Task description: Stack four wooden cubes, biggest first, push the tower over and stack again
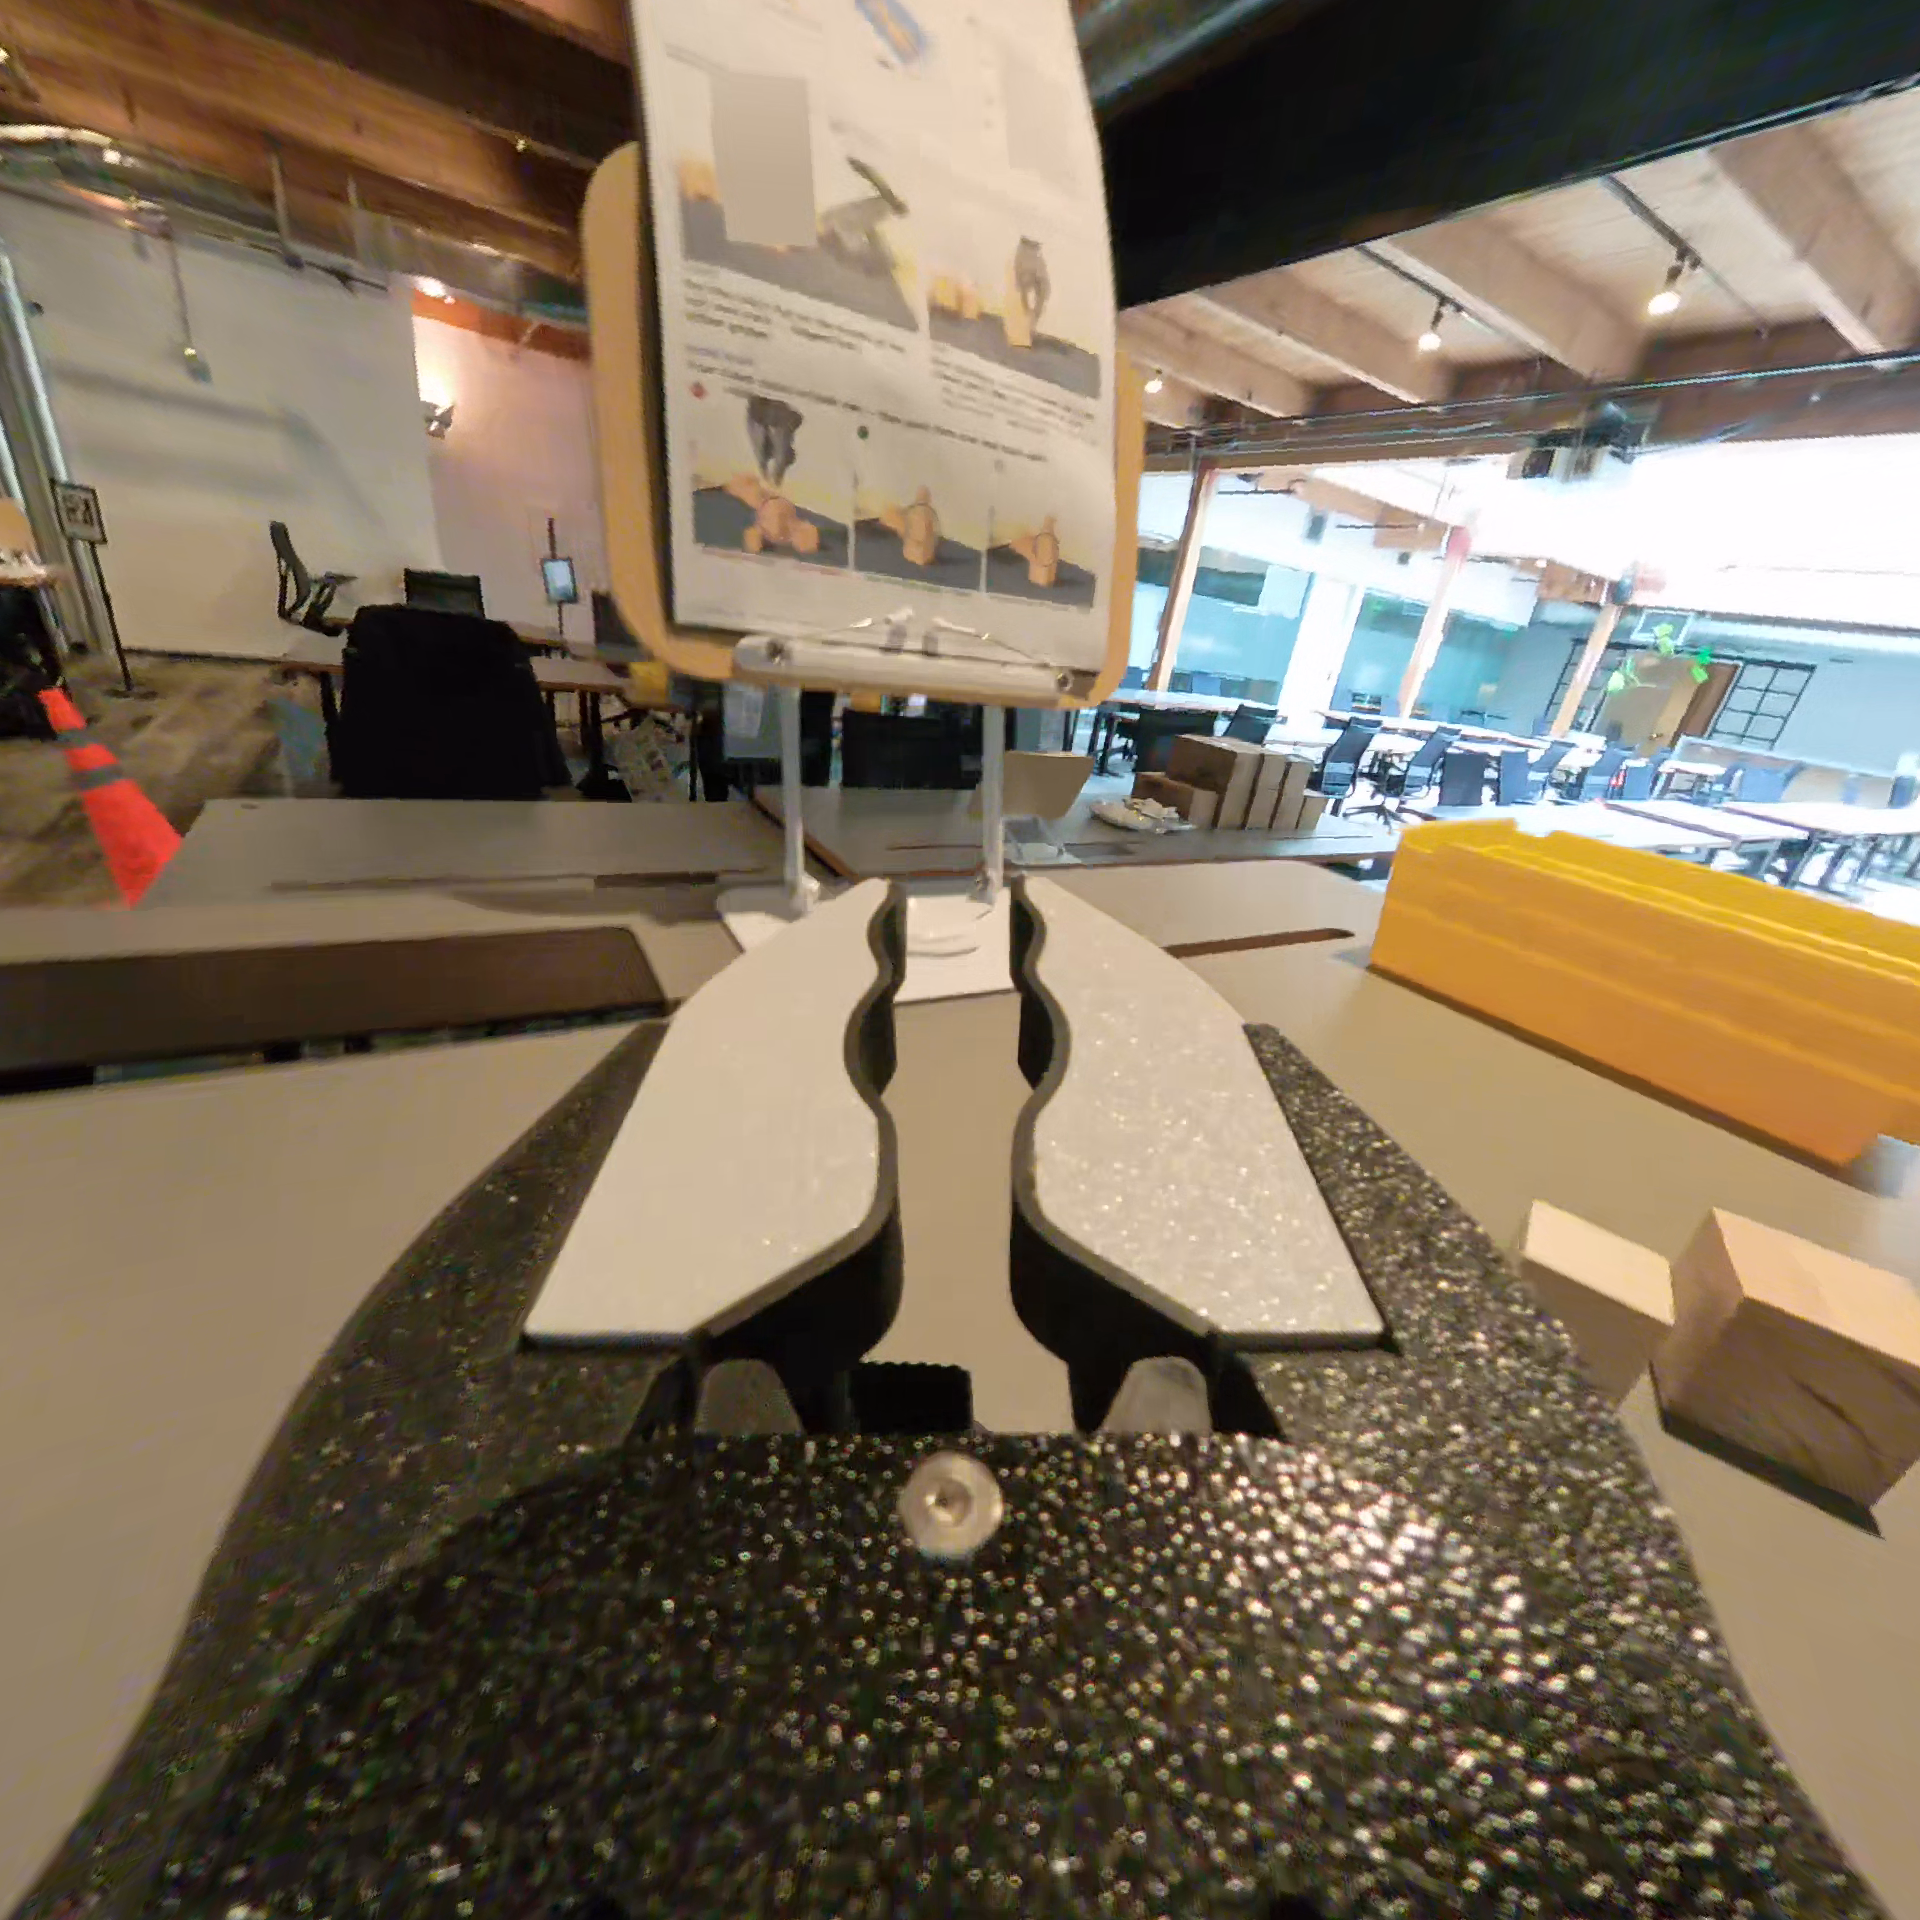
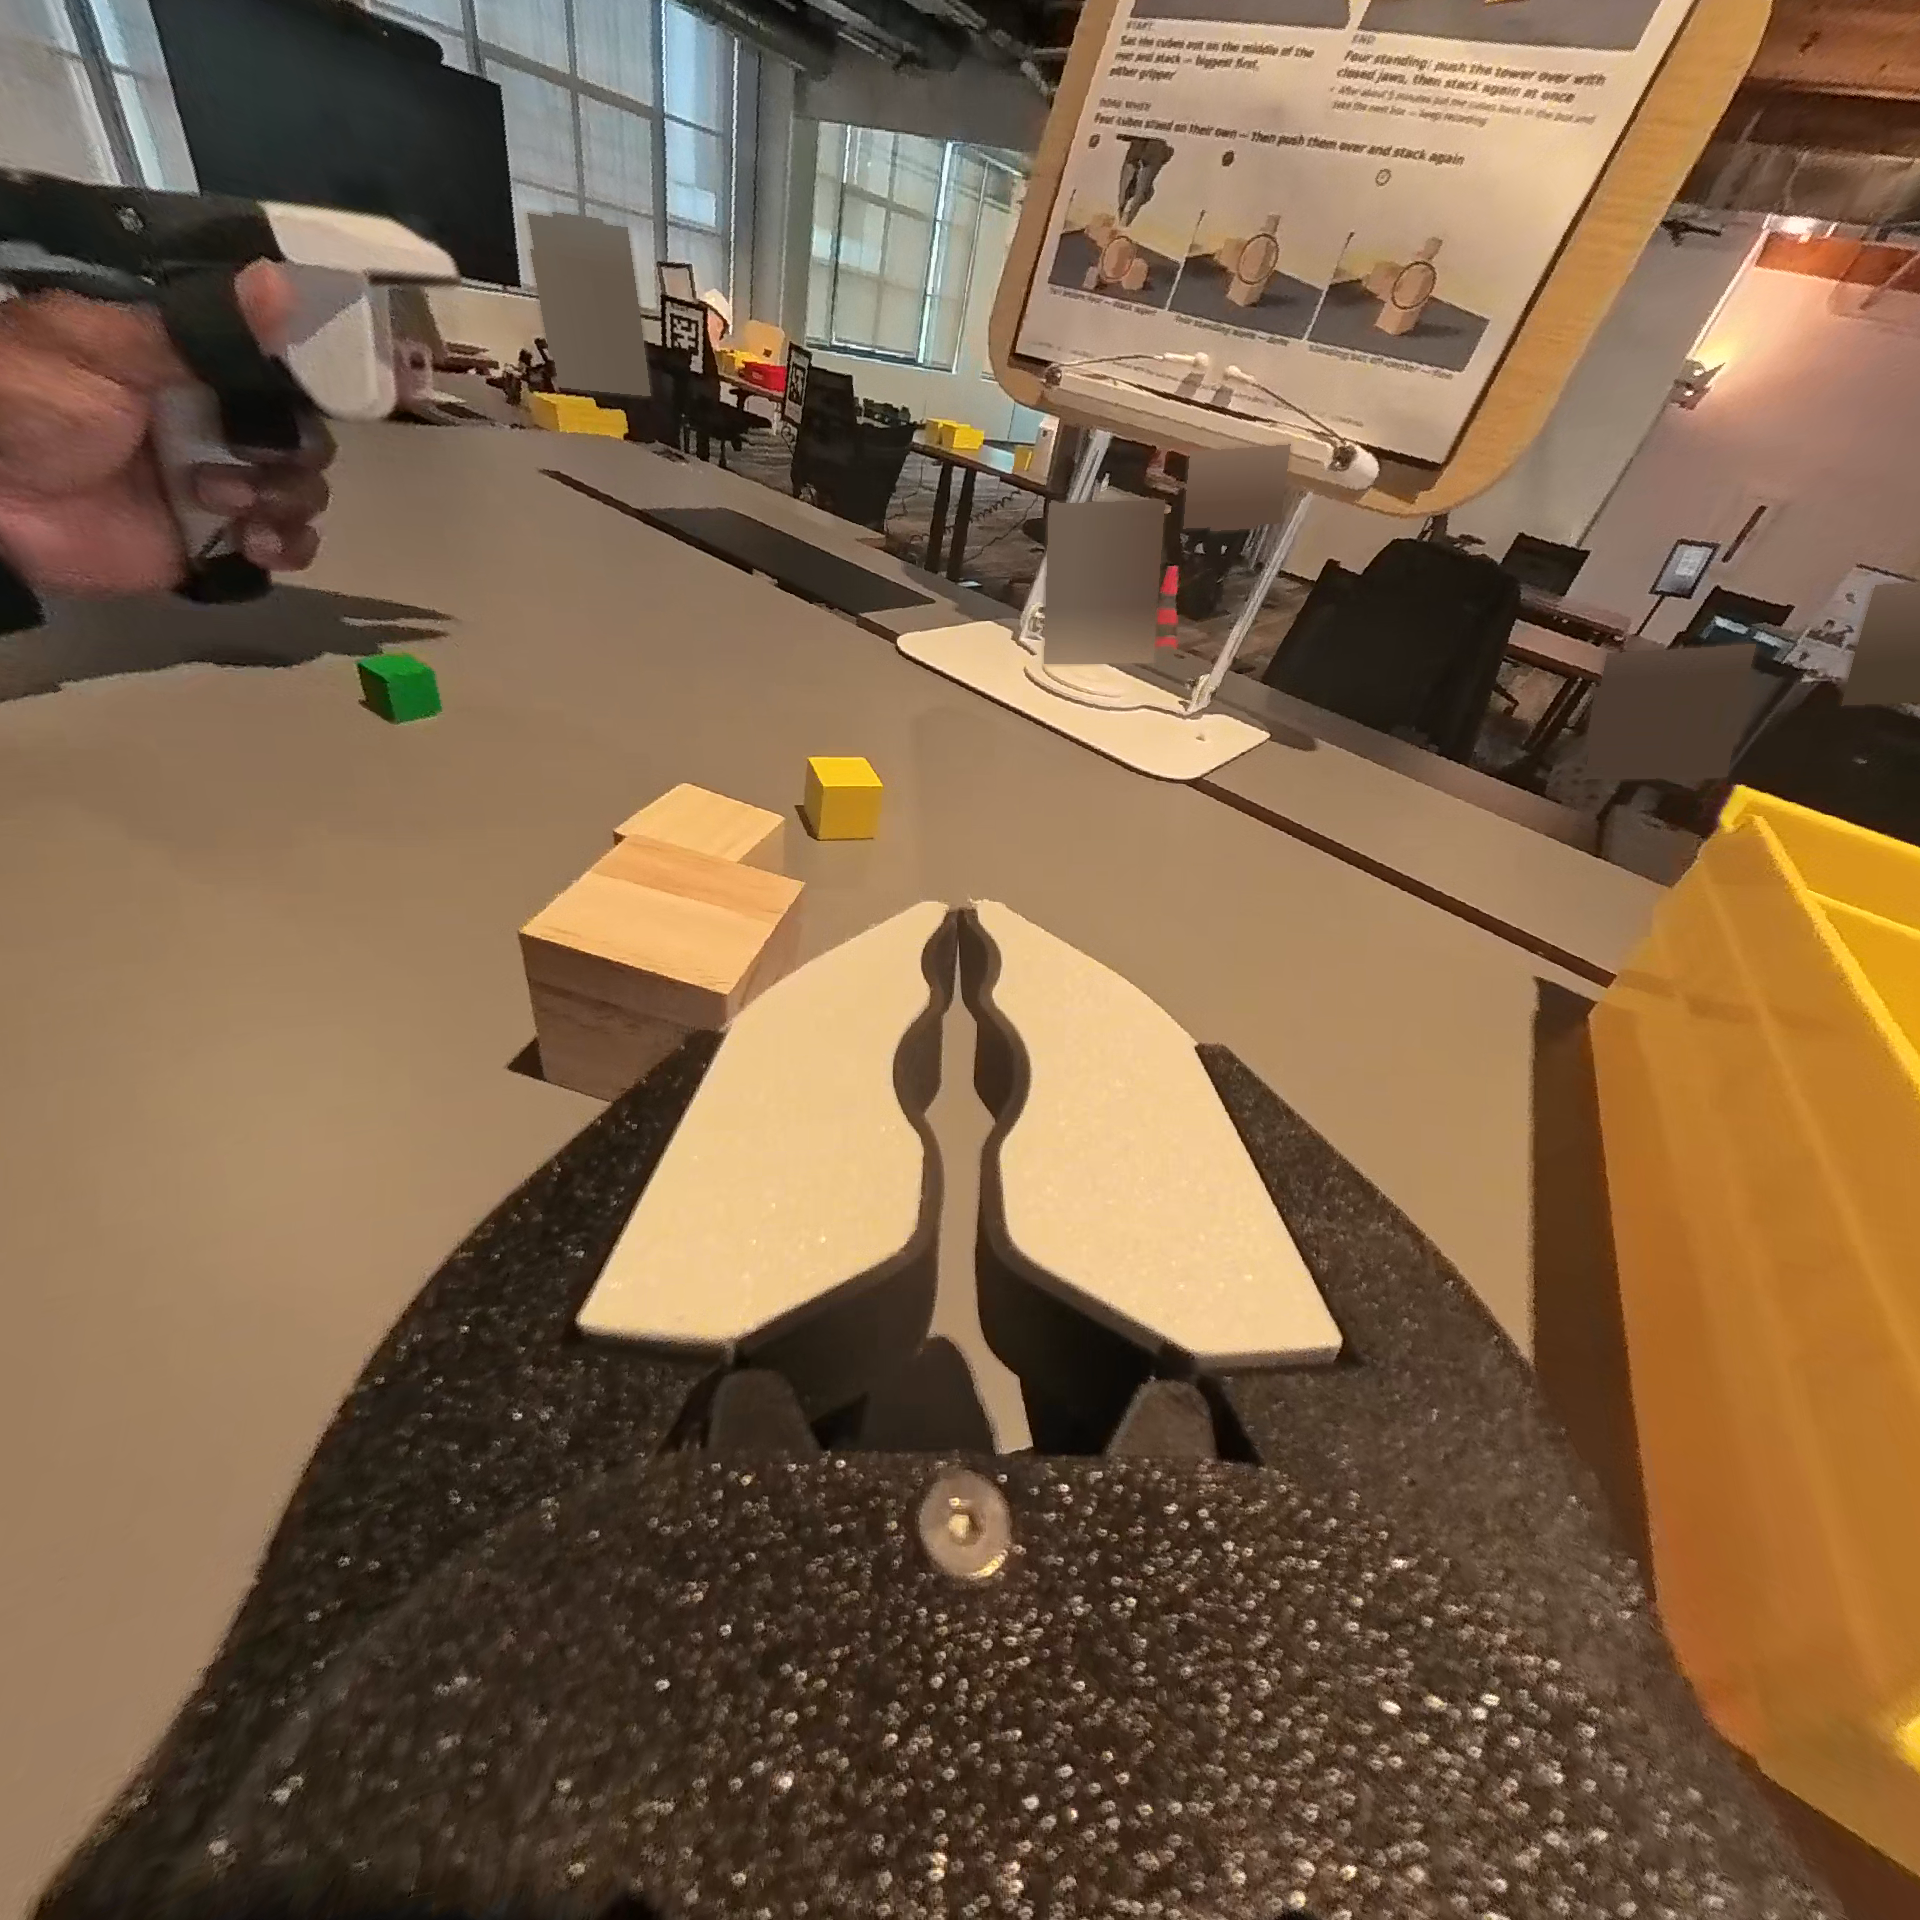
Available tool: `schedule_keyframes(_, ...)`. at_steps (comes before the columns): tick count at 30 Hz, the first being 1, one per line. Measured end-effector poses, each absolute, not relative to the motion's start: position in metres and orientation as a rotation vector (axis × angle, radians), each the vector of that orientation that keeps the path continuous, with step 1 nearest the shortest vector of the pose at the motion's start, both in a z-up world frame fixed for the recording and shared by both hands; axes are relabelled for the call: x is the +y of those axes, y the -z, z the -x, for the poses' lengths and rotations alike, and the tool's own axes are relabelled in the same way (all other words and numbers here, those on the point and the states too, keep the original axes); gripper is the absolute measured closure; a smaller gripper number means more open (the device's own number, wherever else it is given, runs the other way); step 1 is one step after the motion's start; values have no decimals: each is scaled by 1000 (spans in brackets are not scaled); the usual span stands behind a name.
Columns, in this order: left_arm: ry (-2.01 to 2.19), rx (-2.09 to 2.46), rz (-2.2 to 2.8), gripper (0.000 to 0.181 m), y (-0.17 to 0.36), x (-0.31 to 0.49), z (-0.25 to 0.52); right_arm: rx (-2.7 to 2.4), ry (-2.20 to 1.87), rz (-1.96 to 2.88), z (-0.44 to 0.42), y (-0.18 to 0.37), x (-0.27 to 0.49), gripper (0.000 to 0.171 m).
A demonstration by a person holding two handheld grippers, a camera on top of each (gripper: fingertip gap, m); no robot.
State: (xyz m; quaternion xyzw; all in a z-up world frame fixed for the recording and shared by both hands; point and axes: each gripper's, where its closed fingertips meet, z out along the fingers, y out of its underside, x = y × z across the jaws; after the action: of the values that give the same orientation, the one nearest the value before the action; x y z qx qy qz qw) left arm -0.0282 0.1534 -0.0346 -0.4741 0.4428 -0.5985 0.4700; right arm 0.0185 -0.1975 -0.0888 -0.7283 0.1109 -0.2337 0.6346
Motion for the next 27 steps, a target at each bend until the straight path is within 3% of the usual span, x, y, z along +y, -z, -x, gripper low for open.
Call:
schedule_keyframes(19, 1114, 1659, 1045, 148, 109, 82, 6, 353, 419, 1758, -26, 101, -190, 171)
schedule_keyframes(22, 1117, 1651, 1049, 149, 109, 83, 6, 436, 165, 1942, -25, 114, -170, 155)
schedule_keyframes(27, 1180, 1614, 1105, 150, 106, 90, 5, 343, -130, 2082, -12, 89, -125, 127)
